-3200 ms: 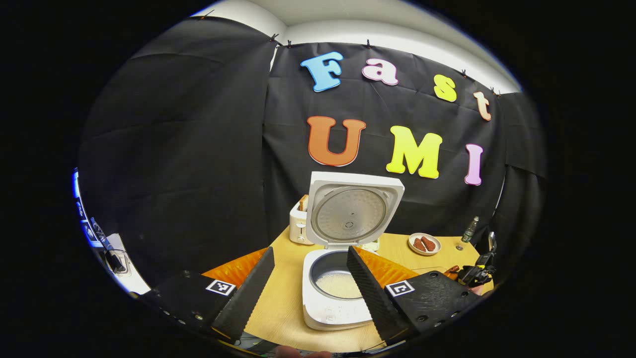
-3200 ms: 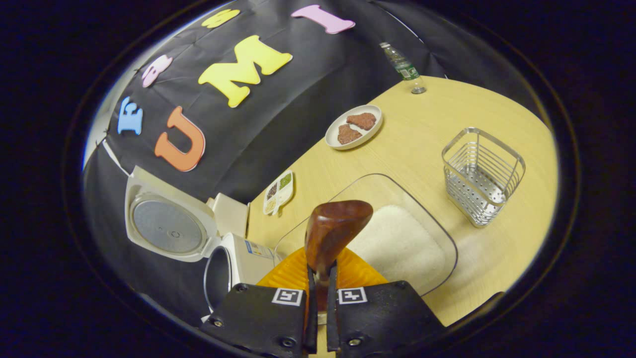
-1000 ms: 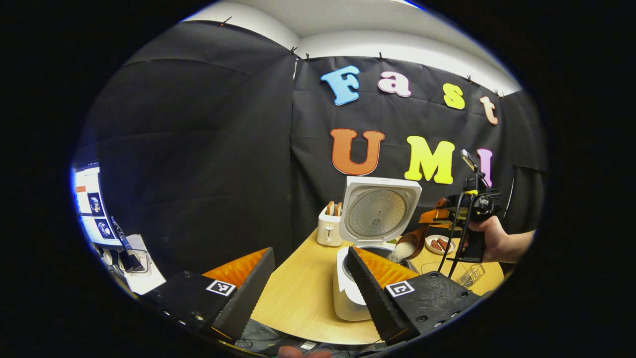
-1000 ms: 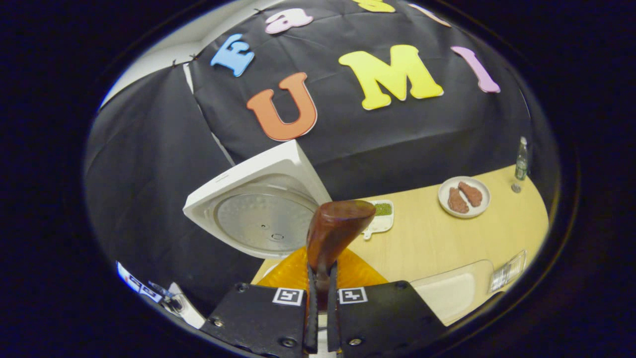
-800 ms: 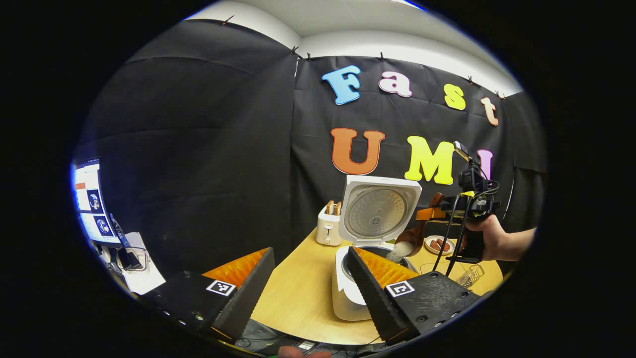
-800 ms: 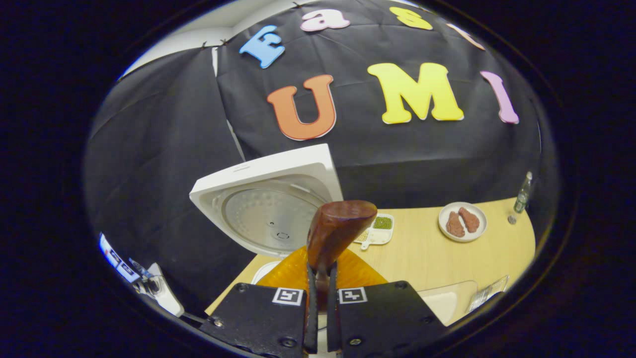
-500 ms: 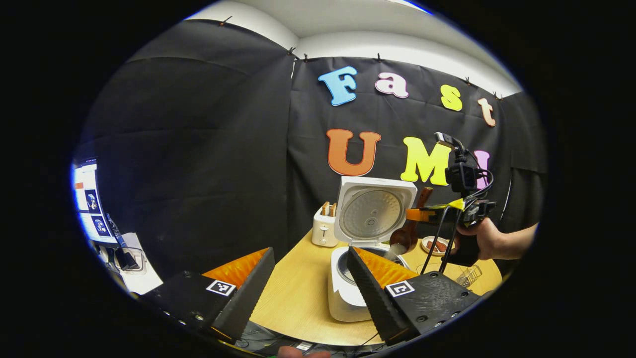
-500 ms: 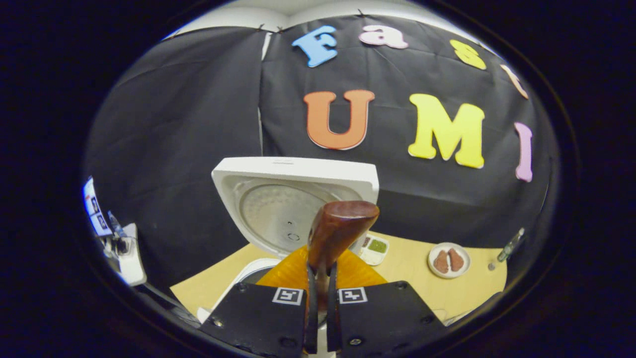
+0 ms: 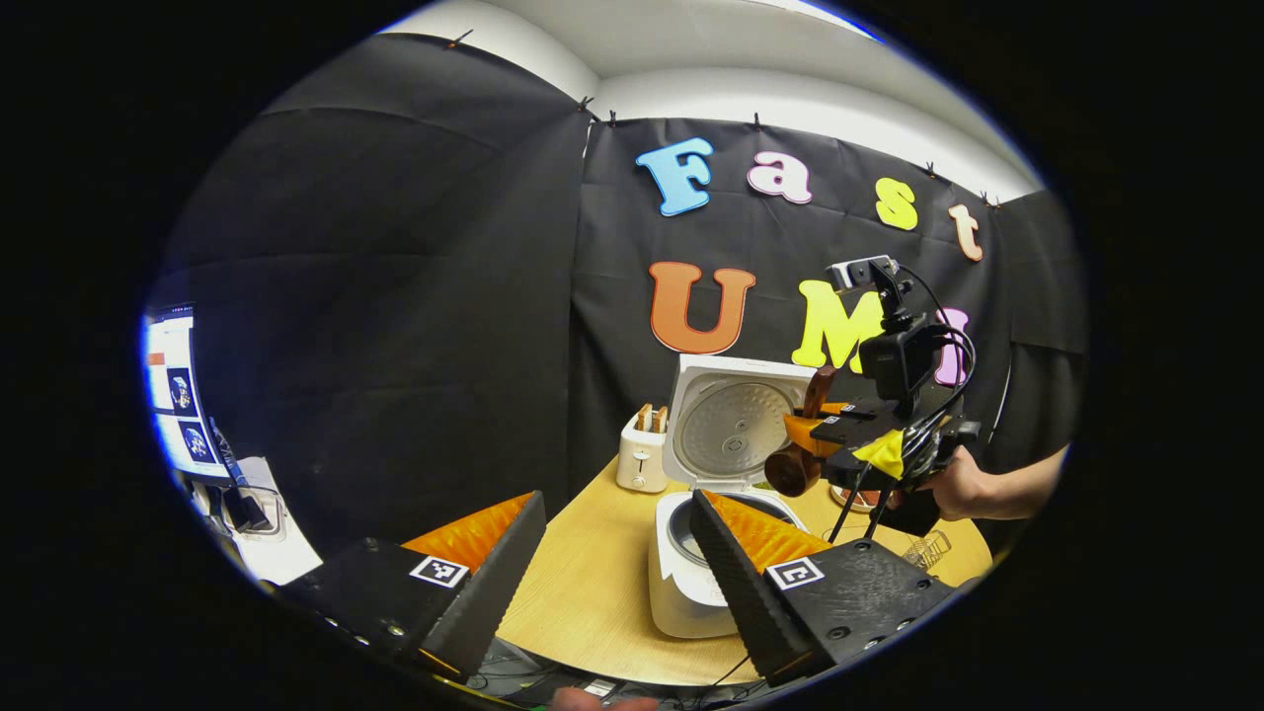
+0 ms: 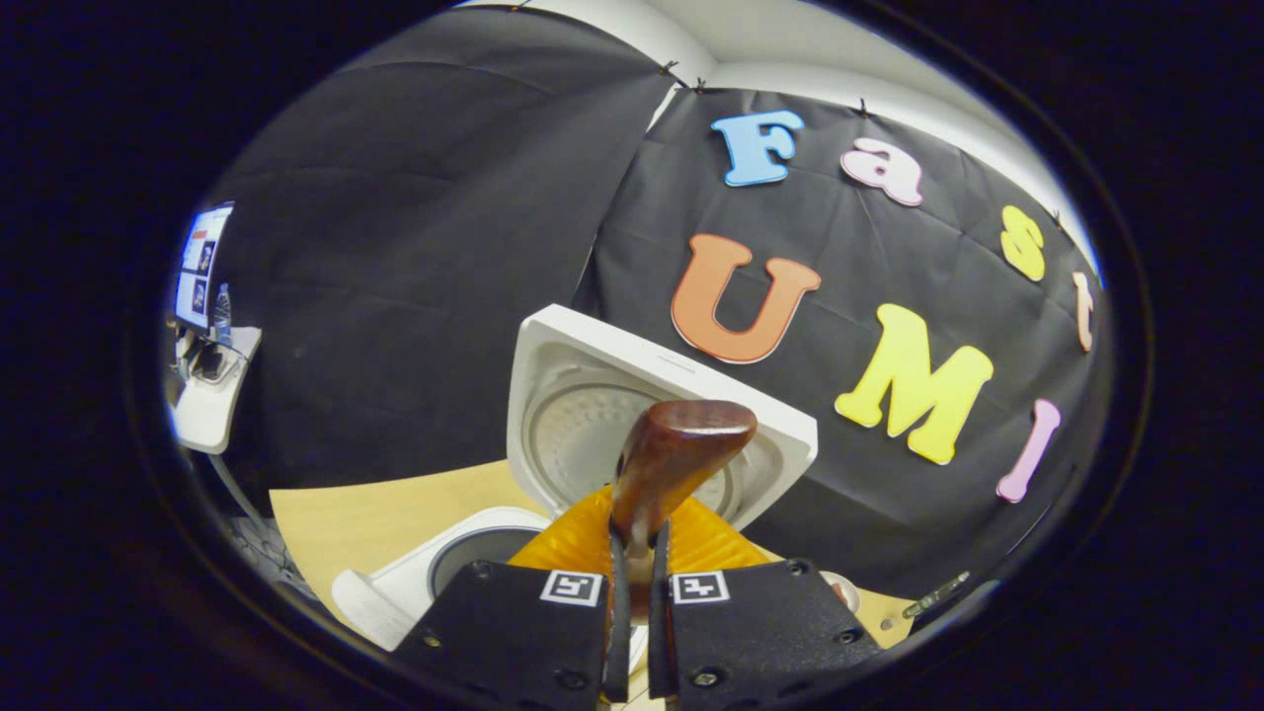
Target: Close the left gripper, press the button to open the rice cooker; take a wooden spoon from the chopstick holder with the right hand, scoop a spoonful of rice and pour it into the rice cooker, then put the wooden spoon back into the chopstick holder.
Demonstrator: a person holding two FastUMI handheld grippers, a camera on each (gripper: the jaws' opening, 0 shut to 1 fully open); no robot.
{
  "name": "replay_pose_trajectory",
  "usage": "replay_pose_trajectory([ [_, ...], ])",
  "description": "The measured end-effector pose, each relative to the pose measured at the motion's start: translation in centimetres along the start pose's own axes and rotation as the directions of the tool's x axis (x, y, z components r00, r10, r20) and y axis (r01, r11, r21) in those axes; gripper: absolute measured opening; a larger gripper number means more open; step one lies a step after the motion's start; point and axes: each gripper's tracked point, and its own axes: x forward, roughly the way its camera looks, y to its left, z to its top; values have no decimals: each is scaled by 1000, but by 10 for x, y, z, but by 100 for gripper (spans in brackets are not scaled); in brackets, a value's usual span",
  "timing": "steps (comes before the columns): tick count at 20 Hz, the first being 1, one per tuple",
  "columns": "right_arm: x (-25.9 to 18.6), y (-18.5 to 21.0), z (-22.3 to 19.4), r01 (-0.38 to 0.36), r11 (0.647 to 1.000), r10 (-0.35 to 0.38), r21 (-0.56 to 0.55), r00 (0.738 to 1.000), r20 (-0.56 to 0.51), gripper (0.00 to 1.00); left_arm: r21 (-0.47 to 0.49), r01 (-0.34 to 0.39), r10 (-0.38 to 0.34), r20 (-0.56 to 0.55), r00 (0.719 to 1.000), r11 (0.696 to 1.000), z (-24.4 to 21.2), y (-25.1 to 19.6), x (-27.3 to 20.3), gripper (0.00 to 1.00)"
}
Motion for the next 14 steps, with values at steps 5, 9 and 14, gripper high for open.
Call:
replay_pose_trajectory([
  [5, -12, -5, -2, 27, 992, -23, 122, 999, -27, 12, 21, 27, -28, 11, 1000, 999, 6, 2, -1, 94],
  [9, -27, -17, 1, 46, 959, -35, 280, 998, -46, 13, 20, 62, -62, 17, 998, 998, 11, 4, -10, 94],
  [14, -65, -59, 2, 75, 882, -61, 465, 997, -46, 12, 33, 112, -113, 33, 993, 993, 20, -9, -10, 94],
])
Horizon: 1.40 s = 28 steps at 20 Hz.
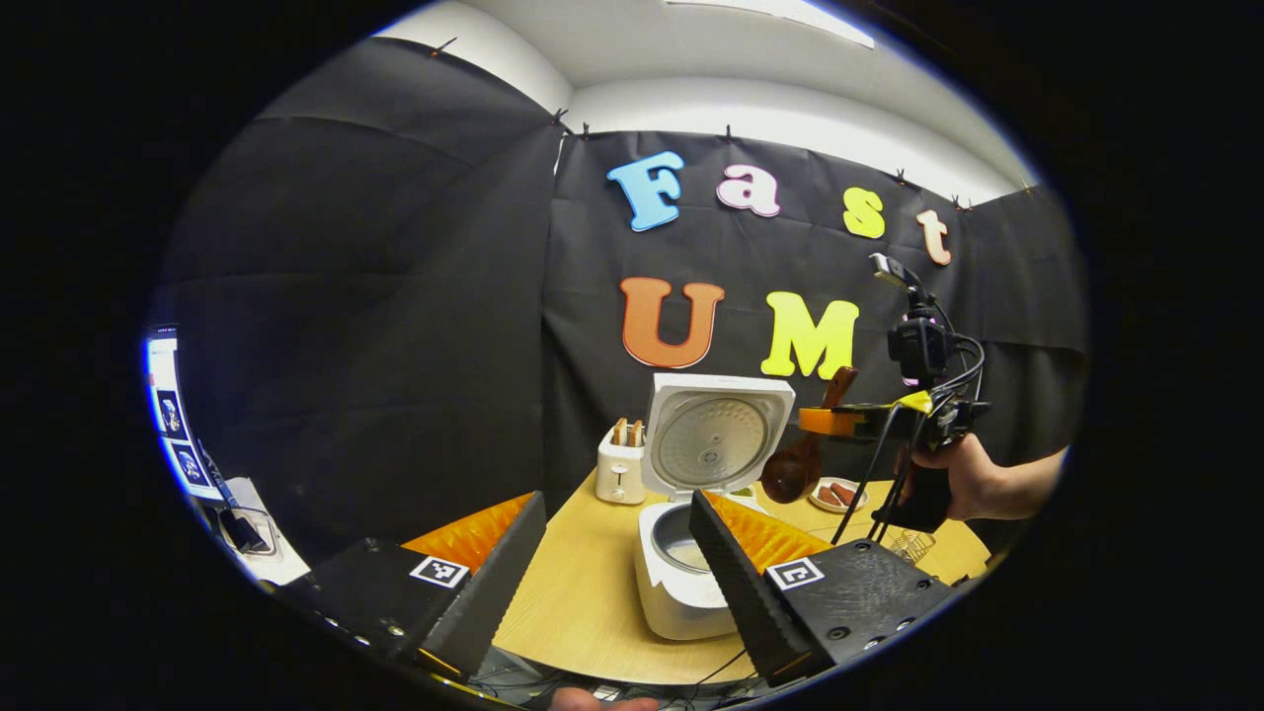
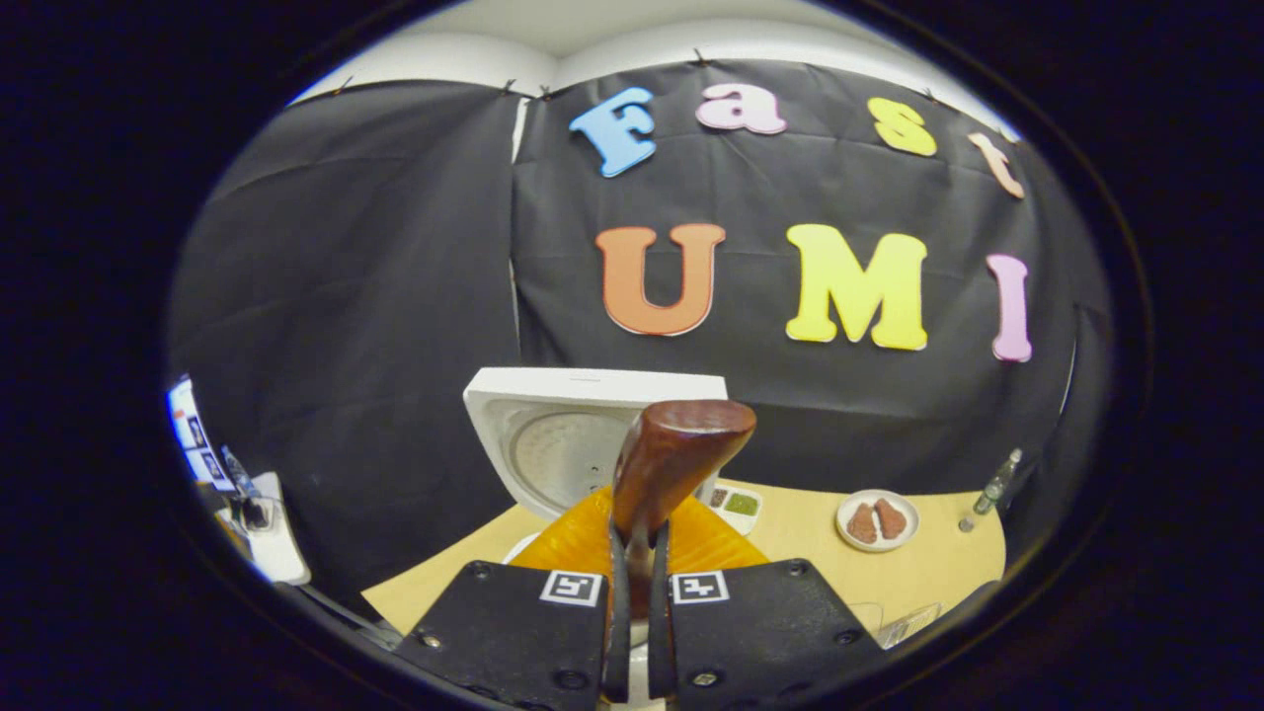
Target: Close the left gripper, press the button to open the rice cooker; take a wooden spoon from the chopstick holder with the right hand, scoop a spoonful of rice and pour it into the rice cooker, then put the wooden spoon back into the chopstick holder.
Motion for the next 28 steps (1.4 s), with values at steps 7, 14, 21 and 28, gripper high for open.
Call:
replay_pose_trajectory([
  [7, -77, -135, 17, 128, 976, -136, 174, 990, 35, 12, -2, 68, -68, 2, 998, 998, 18, -65, 22, 94],
  [14, -141, -275, -1, 284, 925, -307, 252, 950, 56, 13, -16, 102, -102, 8, 995, 995, 41, -132, 63, 94],
  [21, -149, -359, -58, 372, 893, -378, 254, 925, -24, 12, -7, 79, -79, -8, 997, 997, 38, -169, 89, 94],
  [28, -112, -385, -157, 378, 876, -344, 299, 925, -162, 10, 32, 68, -66, -49, 997, 997, 32, -196, 93, 94],
])
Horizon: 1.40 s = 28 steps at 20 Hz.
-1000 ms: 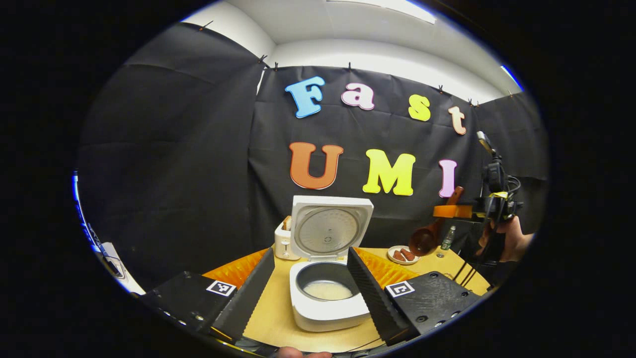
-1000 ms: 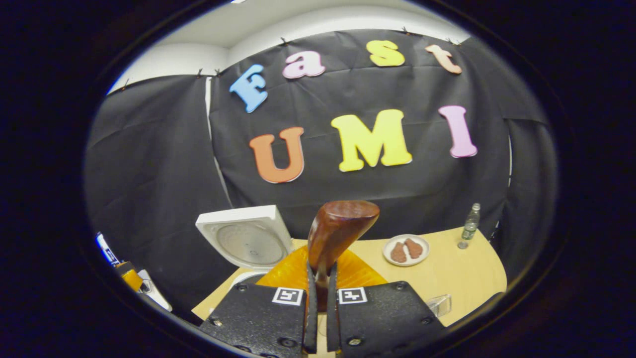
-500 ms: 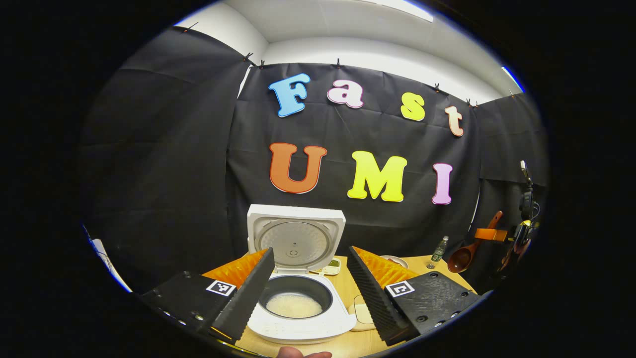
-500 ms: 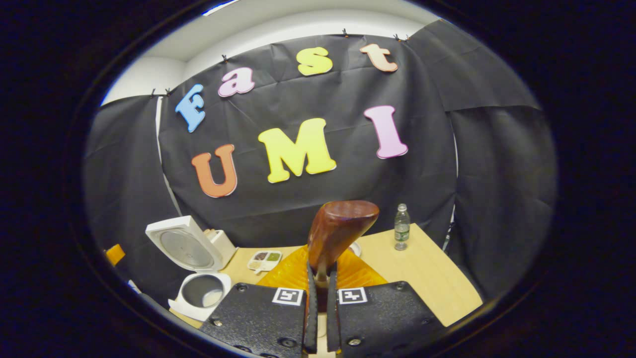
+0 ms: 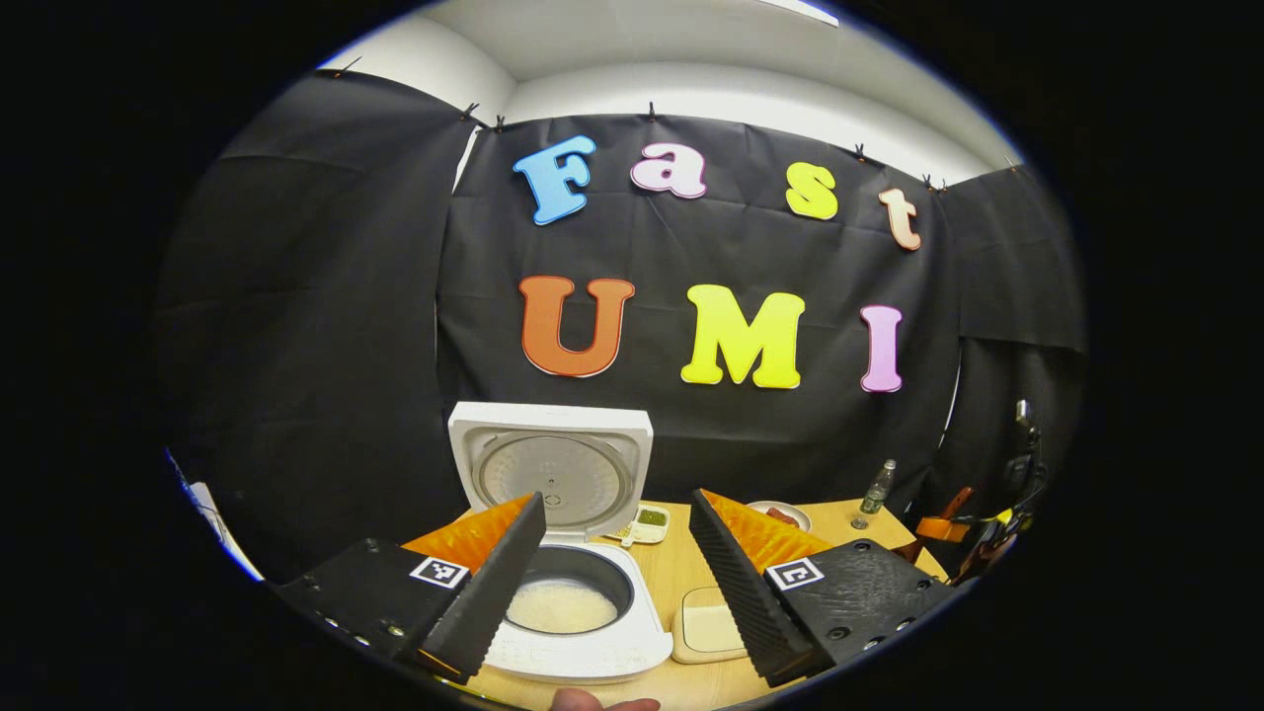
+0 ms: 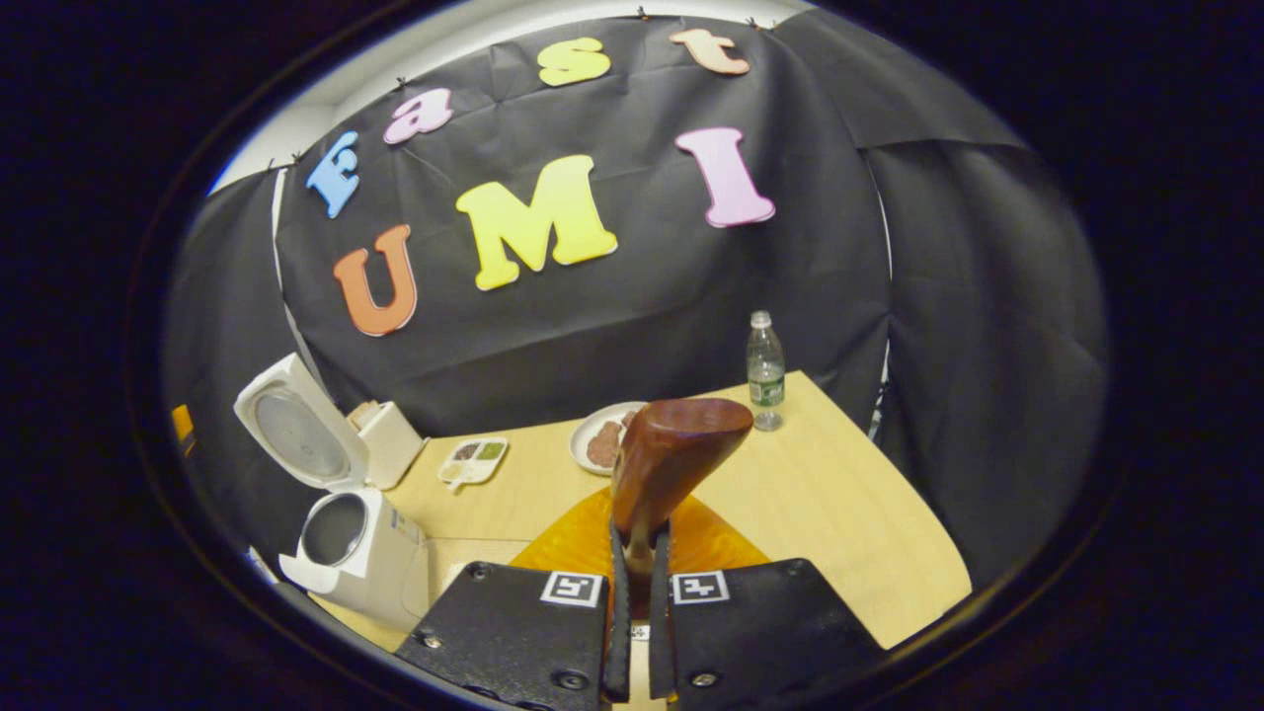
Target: Close the left gripper, press the button to open the rice cooker; take a wooden spoon from the chopstick holder with the right hand, scoop a spoonful of rice and pour it into the rice cooker, then put the wooden spoon back into the chopstick holder.
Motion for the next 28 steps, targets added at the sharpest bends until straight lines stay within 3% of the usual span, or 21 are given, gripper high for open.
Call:
replay_pose_trajectory([
  [11, 57, -10, -78, -13, 999, 17, 46, 996, -92, 12, 30, -33, 34, -52, 998, 999, -6, -8, 2, 94],
  [18, 58, -5, -90, -41, 997, 48, 65, 993, -108, 20, 24, -31, 33, -48, 998, 999, -2, -9, 5, 94],
  [20, 53, -9, -84, -25, 999, 29, 45, 995, -98, 36, 21, -28, 29, -40, 999, 999, 2, -9, 8, 94],
  [21, 50, -11, -78, -13, 999, 16, 40, 996, -90, 55, 20, -24, 25, -36, 999, 999, 4, -9, 10, 94],
  [23, 40, -15, -63, 9, 999, -7, 37, 998, -68, 84, 30, -21, 22, -22, 1000, 999, 12, -7, 15, 94],
  [25, 25, -23, -39, 38, 999, -38, 28, 999, -24, 89, 31, -10, 10, -10, 1000, 999, 26, -3, 26, 94],
  [28, -5, -32, 10, 76, 997, -77, 14, 993, 85, 89, 40, -22, 22, 12, 1000, 999, 57, 14, 49, 95],
])
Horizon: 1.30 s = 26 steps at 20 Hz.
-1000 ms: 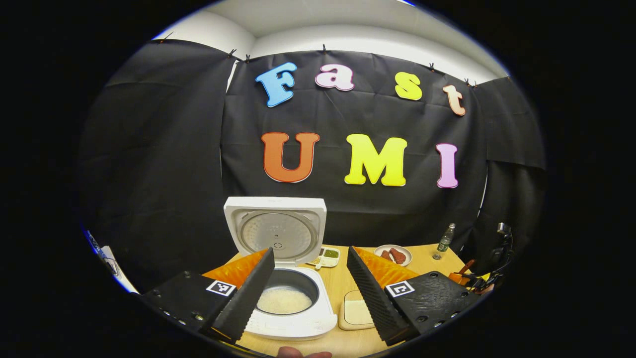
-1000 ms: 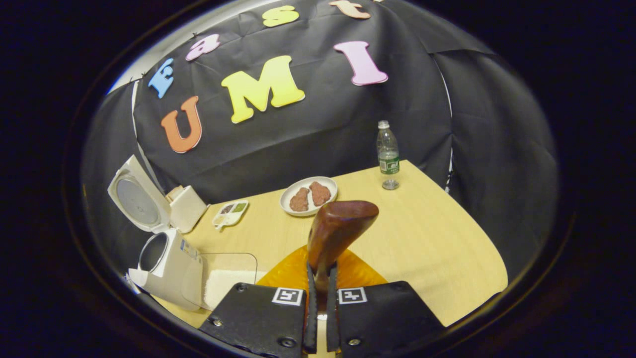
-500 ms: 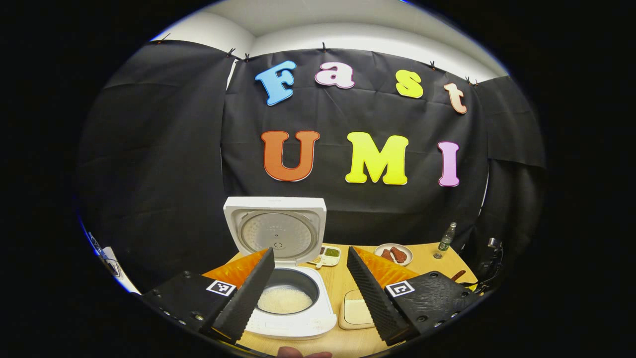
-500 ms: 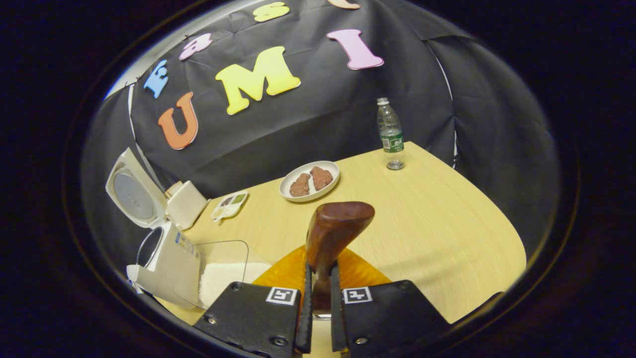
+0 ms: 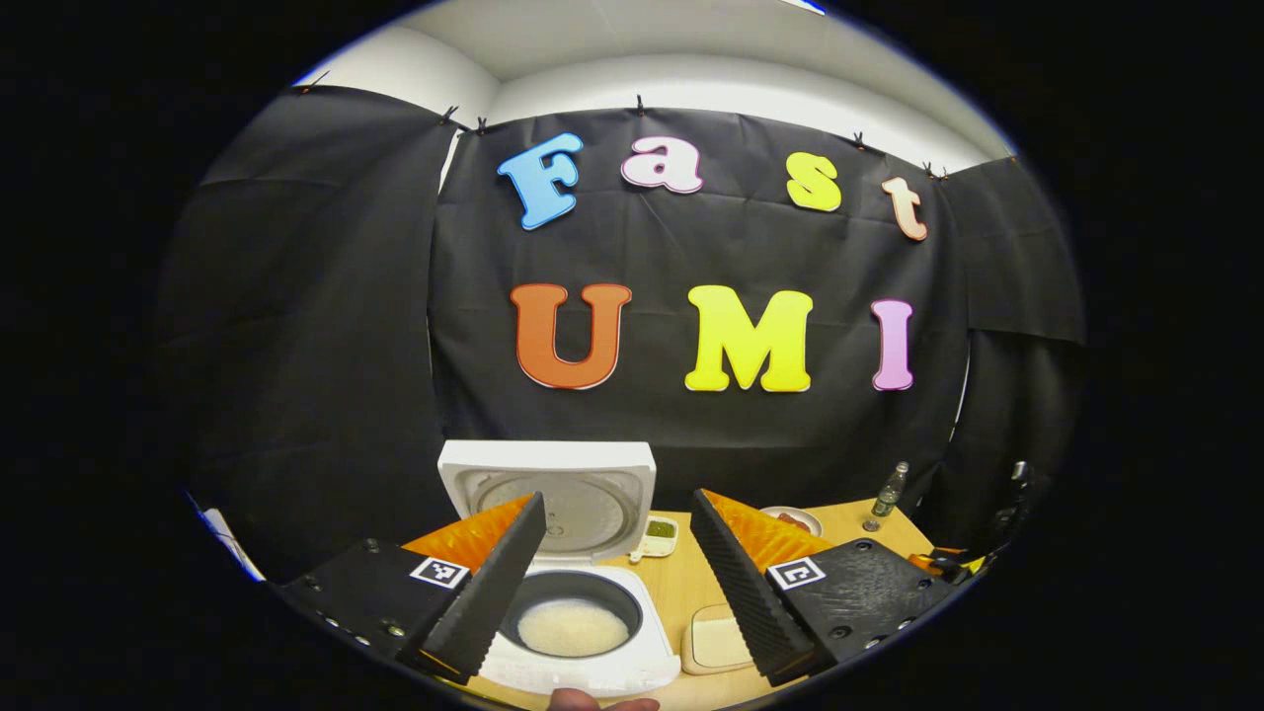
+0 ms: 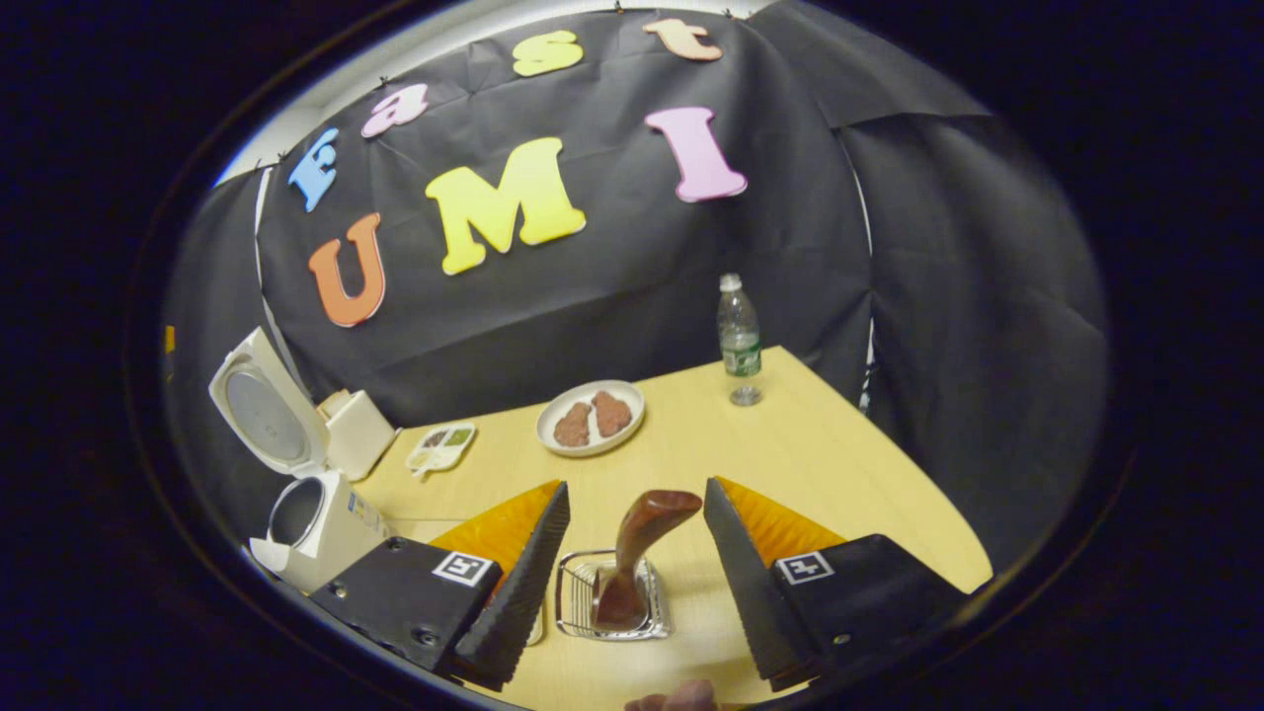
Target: Close the left gripper, press the button to open the rice cooker; take a wooden spoon from the chopstick holder with the right hand, scoop a spoonful of rice and pour it into the rice cooker, then put the wooden spoon back into the chopstick holder.
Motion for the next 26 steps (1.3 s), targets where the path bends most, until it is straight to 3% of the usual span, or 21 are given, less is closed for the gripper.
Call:
replay_pose_trajectory([
  [3, -31, -8, 45, 31, 1000, -30, -6, 996, 88, 100, -39, -29, 29, 17, 999, 999, 23, 21, 30, 95],
  [7, -74, -11, 83, 76, 996, -67, -45, 982, 177, 100, -102, -34, 31, -37, 999, 994, 23, 38, 71, 94],
  [12, -121, 3, 80, 94, 993, -78, -76, 977, 196, 99, -76, -56, 47, -106, 993, 996, 5, 55, 122, 95],
  [17, -151, -4, 61, 167, 984, -153, -60, 970, 188, 100, -66, -68, 56, -159, 986, 996, -14, 64, 164, 94],
  [21, -169, -8, 49, 214, 975, -201, -55, 963, 180, 99, -58, -78, 65, -202, 977, 995, -27, 67, 174, 95],
  [26, -167, 7, 48, 184, 980, -168, -82, 971, 172, 99, -54, -67, 48, -290, 956, 996, -50, 61, 168, 96],
])
